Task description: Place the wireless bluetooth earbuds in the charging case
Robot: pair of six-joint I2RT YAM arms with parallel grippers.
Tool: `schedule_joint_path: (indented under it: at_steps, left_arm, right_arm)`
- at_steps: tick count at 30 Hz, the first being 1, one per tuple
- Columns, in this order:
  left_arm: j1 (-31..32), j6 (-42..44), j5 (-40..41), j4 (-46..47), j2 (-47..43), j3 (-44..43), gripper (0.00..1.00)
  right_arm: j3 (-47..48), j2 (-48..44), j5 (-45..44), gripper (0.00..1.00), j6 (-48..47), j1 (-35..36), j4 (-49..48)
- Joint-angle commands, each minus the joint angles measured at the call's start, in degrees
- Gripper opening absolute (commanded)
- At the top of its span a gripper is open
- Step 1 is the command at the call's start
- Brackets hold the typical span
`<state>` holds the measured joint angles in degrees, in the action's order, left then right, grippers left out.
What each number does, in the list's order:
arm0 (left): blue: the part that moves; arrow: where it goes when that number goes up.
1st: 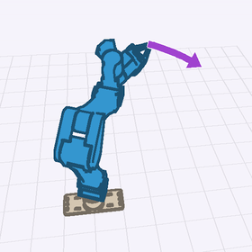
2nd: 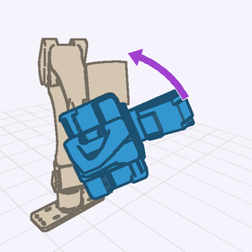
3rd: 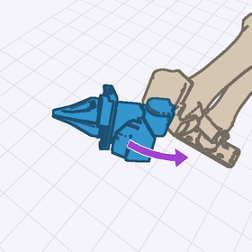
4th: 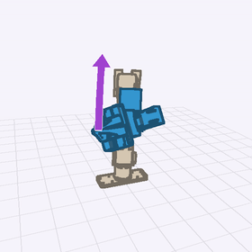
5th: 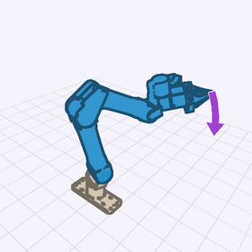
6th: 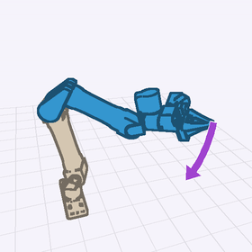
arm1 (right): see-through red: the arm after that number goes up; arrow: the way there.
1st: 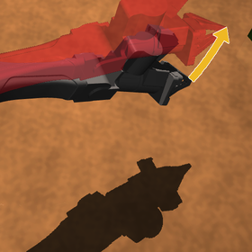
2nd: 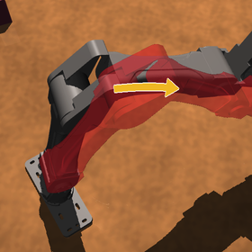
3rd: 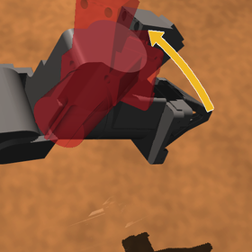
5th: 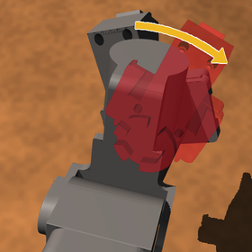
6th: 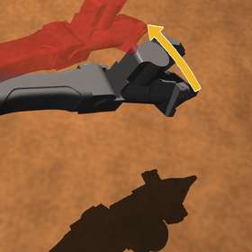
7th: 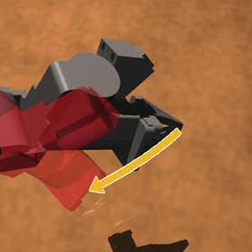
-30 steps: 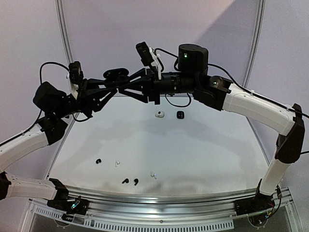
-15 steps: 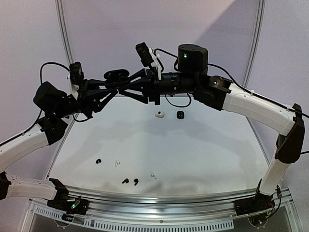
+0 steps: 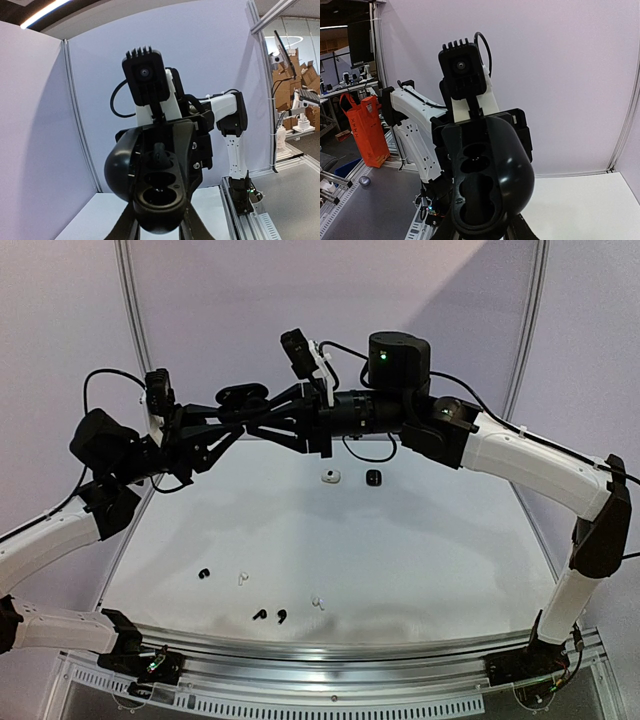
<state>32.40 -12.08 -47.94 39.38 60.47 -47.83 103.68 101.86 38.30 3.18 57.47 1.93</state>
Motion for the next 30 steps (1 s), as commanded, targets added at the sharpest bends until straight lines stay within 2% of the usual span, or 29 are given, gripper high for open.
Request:
schedule_joint_path:
  at_steps: [1, 5, 6, 8, 12, 17, 23, 27, 30]
  left_arm:
    - [0.9, 0.9, -1.4, -1.0, 0.4, 1.6, 0.00]
    - [0.9, 0.9, 0.5, -1.0, 0.0, 2.1, 0.00]
    - [0.9, 1.0, 1.2, -1.1, -0.1, 2.3, 0.04]
    - [0.9, 1.1, 2.4, -1.0, -0.4, 2.5, 0.18]
    - [0.8, 1.0, 2.2, -0.8, -0.6, 2.8, 0.37]
    - [0.8, 1.1, 2.2, -0.5, -0.7, 3.1, 0.47]
    - [0.2, 1.9, 2.4, -1.7, -1.3, 3.3, 0.66]
    - [-2.4, 5.3, 2.7, -8.8, -3.4, 3.8, 0.68]
    - [-5.7, 14.6, 3.4, -23.8, -5.3, 2.3, 0.68]
  right_arm:
    - [1.5, 0.5, 0.9, 0.03, 0.1, 0.2, 0.0]
    - [1.3, 0.5, 1.1, 0.00, -0.1, 0.2, -0.4]
    - [1.2, 0.5, 1.1, 0.00, -0.1, 0.2, -0.4]
    - [1.1, 0.5, 1.1, 0.00, -0.2, 0.3, -0.6]
    - [0.7, 0.5, 0.9, 0.00, 0.0, 0.3, -1.2]
    - [-0.2, 0.4, 0.7, 0.00, 0.2, 0.2, -2.6]
    - [-1.3, -0.1, -0.3, 0.00, 0.1, 0.0, -3.3]
    - [-5.6, -2.2, -1.6, 0.00, -0.2, -1.2, -6.3]
    - [-8.0, -4.1, -3.0, 0.00, -1.1, -2.2, -6.8]
